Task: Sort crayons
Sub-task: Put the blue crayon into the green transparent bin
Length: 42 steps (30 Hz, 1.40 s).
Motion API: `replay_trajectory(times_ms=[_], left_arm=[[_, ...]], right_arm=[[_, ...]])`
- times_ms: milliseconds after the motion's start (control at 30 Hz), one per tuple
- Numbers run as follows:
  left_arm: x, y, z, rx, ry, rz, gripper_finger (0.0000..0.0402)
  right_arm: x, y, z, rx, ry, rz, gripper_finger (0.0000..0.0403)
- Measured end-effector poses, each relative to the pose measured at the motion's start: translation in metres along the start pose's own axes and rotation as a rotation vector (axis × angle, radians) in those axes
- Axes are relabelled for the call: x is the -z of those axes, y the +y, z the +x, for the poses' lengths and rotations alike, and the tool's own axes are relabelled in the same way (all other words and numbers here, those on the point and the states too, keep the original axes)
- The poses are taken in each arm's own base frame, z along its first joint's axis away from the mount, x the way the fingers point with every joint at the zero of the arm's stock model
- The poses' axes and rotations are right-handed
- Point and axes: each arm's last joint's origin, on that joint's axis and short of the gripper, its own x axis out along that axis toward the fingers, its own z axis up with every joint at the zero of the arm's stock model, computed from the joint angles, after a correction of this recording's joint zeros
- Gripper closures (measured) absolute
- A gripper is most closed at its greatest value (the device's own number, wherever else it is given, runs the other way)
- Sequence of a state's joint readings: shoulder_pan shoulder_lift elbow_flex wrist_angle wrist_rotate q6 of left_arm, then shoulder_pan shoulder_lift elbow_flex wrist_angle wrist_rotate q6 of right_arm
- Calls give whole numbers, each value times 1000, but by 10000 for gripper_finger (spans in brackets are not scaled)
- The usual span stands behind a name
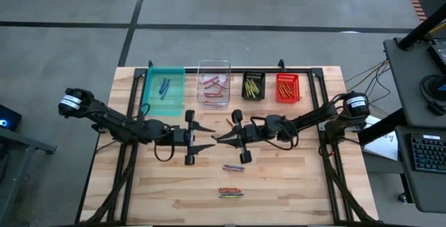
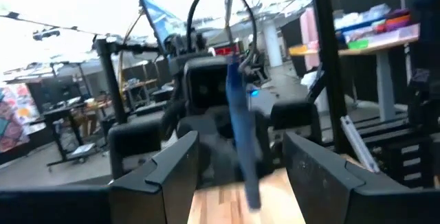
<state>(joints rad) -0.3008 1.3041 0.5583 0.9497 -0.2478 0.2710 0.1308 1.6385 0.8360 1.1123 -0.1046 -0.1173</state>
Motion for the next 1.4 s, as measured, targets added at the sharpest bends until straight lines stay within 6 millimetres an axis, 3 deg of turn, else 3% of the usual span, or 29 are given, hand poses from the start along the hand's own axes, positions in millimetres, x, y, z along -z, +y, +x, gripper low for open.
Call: replay_trajectory(times_ms=[167,400,733,1067,1400], left_arm=[[-3,1,0,-2,-23,-12,217],[3,0,4,-5,-3,-23,262],[2,0,5,-18,-37,-2,391],[-5,5,0,-69,-21,4,399],[-27,36,-24,-441,392,112,400]], right_arm=[[0,0,-1,-3,19,-6,392],[1,-2,1,2,27,-10,392],[2,-3,1,25,38,11,384],[1,-6,0,73,77,31,298],[-30,-17,-22,326,303,74,262]])
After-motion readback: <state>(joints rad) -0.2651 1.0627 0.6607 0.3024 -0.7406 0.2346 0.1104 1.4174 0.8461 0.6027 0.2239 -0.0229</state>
